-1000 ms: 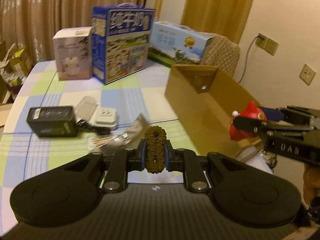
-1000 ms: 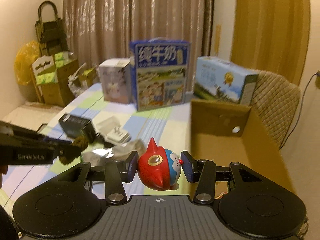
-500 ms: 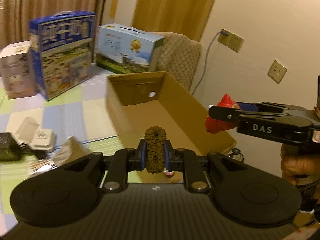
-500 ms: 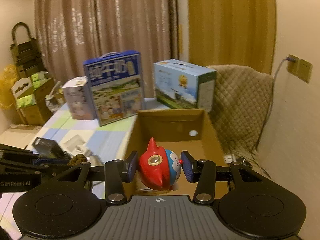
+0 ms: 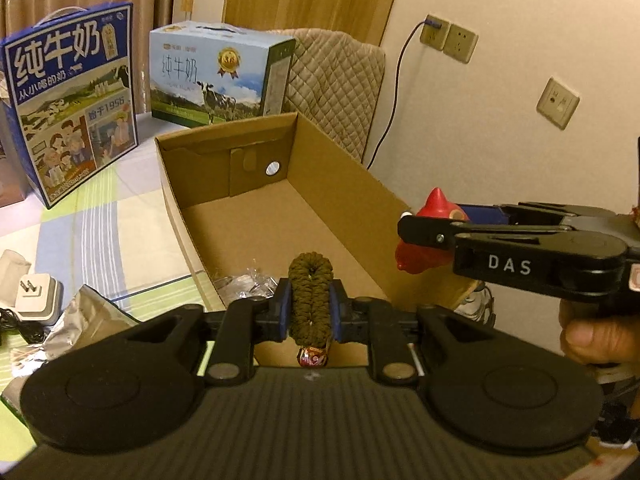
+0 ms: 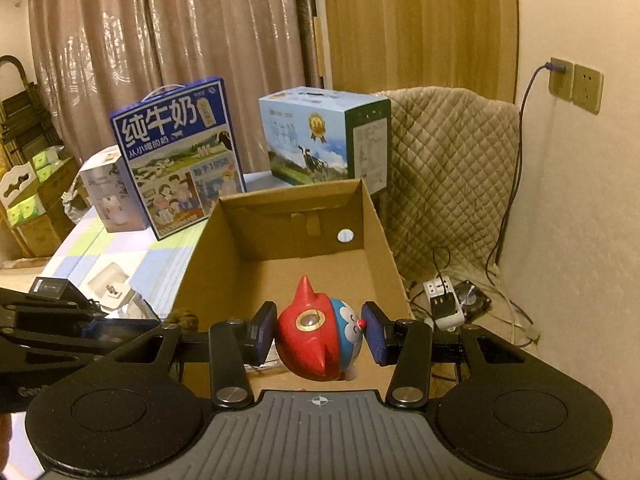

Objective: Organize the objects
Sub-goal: 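Carry the hair tie and red figure into the box and release them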

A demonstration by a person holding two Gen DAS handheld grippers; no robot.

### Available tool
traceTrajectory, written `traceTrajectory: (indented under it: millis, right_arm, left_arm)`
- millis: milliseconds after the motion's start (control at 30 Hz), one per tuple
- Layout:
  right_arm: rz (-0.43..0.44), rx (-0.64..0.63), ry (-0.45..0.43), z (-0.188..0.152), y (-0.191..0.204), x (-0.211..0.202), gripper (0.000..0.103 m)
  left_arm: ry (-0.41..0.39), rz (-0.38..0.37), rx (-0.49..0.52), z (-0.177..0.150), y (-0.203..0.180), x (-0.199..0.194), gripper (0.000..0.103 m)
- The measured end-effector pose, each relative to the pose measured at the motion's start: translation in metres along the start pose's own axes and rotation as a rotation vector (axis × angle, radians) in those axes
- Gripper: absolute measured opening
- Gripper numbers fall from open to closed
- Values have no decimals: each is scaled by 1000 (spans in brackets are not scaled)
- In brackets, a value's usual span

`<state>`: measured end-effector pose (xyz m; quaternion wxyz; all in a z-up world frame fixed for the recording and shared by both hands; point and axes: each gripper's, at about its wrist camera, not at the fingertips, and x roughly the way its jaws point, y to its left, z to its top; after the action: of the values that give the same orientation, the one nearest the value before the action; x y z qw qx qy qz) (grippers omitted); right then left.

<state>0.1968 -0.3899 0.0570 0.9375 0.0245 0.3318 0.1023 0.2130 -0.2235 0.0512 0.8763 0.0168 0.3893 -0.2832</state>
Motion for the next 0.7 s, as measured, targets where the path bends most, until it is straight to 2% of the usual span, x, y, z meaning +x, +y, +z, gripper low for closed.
traceTrajectory:
  millis: [33,267,433,600,700]
  right_arm:
    - [1,2,3,0,-1,3,43]
    - [-2,10,17,-5,-6,10,43]
    - [-1,15,16,-6,-6,11,43]
    - [-1,17,13,-5,-6,10,43]
    - [1,17,17,-5,-6,10,44]
  left_arm:
    - [-1,8,-4,0,1,3,28]
    - [-7,22,-16,-1,9,3,30]
    - [-5,11,-29,-1,13,2,39]
    - [-19,22,-25,-1,13,-3,39]
    - [-32,39,-25,-1,14,-9,46]
